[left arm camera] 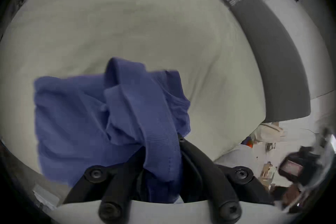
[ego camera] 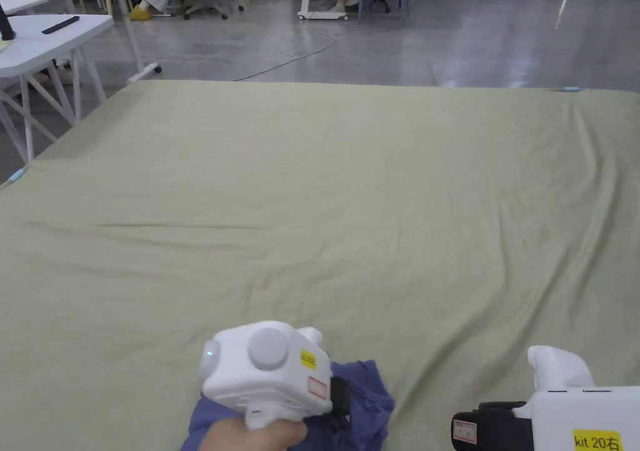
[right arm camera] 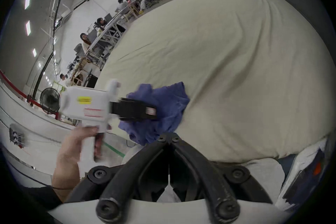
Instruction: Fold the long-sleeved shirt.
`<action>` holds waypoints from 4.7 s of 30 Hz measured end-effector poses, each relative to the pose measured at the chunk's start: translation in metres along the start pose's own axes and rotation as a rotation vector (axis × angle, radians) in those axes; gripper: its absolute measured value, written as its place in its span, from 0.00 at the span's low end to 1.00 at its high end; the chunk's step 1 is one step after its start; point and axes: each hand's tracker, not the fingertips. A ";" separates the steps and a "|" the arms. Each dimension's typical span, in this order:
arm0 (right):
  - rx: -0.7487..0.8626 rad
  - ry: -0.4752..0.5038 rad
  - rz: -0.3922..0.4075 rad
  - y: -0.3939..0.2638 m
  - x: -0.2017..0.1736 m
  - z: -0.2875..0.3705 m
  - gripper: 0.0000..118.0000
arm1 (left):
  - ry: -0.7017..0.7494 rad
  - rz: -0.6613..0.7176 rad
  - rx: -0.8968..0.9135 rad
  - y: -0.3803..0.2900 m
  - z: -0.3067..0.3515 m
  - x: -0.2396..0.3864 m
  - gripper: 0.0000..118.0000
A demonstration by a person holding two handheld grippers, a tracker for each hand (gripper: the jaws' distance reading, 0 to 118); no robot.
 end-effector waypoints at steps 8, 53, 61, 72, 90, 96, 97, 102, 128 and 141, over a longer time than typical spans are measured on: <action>0.003 0.017 -0.046 -0.008 0.019 0.006 0.00 | -0.189 0.171 0.106 -0.005 -0.028 0.018 1.00; -0.311 -0.222 0.177 0.006 -0.037 -0.231 0.00 | 0.113 0.217 0.313 -0.076 0.143 -0.141 0.00; -0.263 -0.148 0.135 0.010 -0.030 -0.222 0.00 | 0.051 0.210 0.309 -0.064 0.119 -0.152 0.04; -0.254 -0.084 0.084 0.010 -0.019 -0.217 0.00 | -0.052 0.239 0.142 -0.029 0.029 -0.175 0.97; -0.184 -0.133 0.080 0.036 -0.118 -0.191 0.00 | -0.070 0.117 0.221 -0.045 0.137 -0.186 0.11; -0.176 0.024 0.148 0.031 -0.224 -0.207 0.00 | 0.164 0.205 0.257 -0.055 0.208 -0.260 0.11; -0.187 0.067 0.149 0.028 -0.237 -0.207 0.00 | 0.214 0.210 0.256 -0.056 0.217 -0.273 0.11; -0.203 0.174 0.216 0.008 -0.286 -0.198 0.00 | 0.451 0.220 0.223 -0.037 0.236 -0.336 0.11; 0.024 0.308 0.230 0.056 -0.237 -0.088 0.00 | 0.209 0.102 0.538 -0.014 0.306 -0.195 0.99; 0.885 -0.274 0.436 0.106 -0.112 0.178 0.00 | 0.287 -0.380 1.179 -0.048 0.358 0.104 0.00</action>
